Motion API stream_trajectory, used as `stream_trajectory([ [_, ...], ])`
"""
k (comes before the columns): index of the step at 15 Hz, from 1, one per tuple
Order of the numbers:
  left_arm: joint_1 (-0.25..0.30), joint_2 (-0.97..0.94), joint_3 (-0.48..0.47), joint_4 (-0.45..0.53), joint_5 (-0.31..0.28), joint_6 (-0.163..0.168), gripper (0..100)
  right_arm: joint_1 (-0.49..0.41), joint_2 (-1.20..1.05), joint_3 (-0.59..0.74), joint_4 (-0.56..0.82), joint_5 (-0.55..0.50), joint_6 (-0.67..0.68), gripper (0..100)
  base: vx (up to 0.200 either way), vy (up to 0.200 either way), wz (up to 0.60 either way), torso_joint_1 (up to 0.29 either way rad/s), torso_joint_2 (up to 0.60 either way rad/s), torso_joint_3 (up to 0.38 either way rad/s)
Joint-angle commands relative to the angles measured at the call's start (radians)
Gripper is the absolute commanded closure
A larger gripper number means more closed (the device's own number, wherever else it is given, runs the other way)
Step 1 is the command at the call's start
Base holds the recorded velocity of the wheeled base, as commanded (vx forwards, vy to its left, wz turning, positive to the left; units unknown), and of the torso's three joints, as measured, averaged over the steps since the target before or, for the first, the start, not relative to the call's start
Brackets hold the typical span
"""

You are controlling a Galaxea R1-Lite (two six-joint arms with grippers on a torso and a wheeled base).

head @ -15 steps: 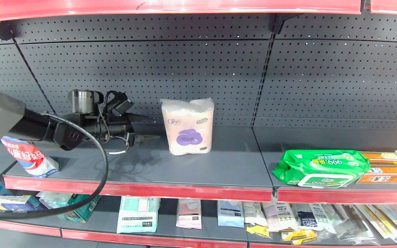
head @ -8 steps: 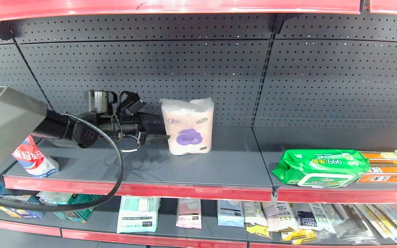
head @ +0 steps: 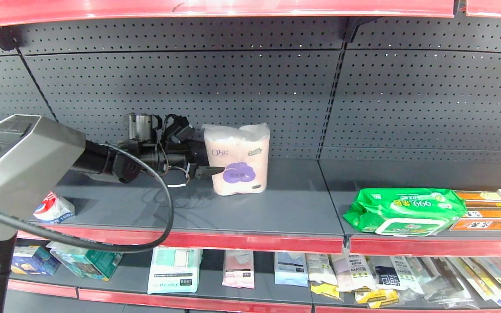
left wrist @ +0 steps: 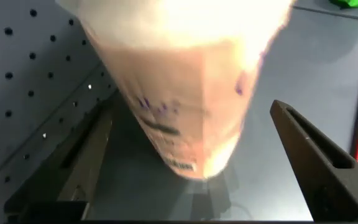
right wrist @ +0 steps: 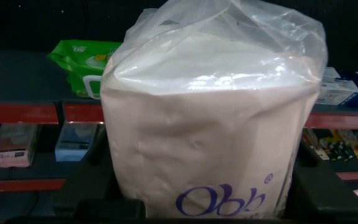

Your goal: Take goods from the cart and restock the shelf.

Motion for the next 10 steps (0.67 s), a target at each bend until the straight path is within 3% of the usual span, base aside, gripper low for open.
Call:
stream_trajectory([
  [1,-0.023,0.025,-0.024,-0.001,0.0,-0.014,0,0.0,0.003,0.002,0.0,0.0,-0.001,100,0.0,0.0,0.0,0.0,0.0,0.0],
  [10,-0.041,0.074,-0.068,-0.002,0.014,-0.014,0,0.0,0.02,0.002,0.0,0.002,-0.002,100,0.0,0.0,0.0,0.0,0.0,0.0],
])
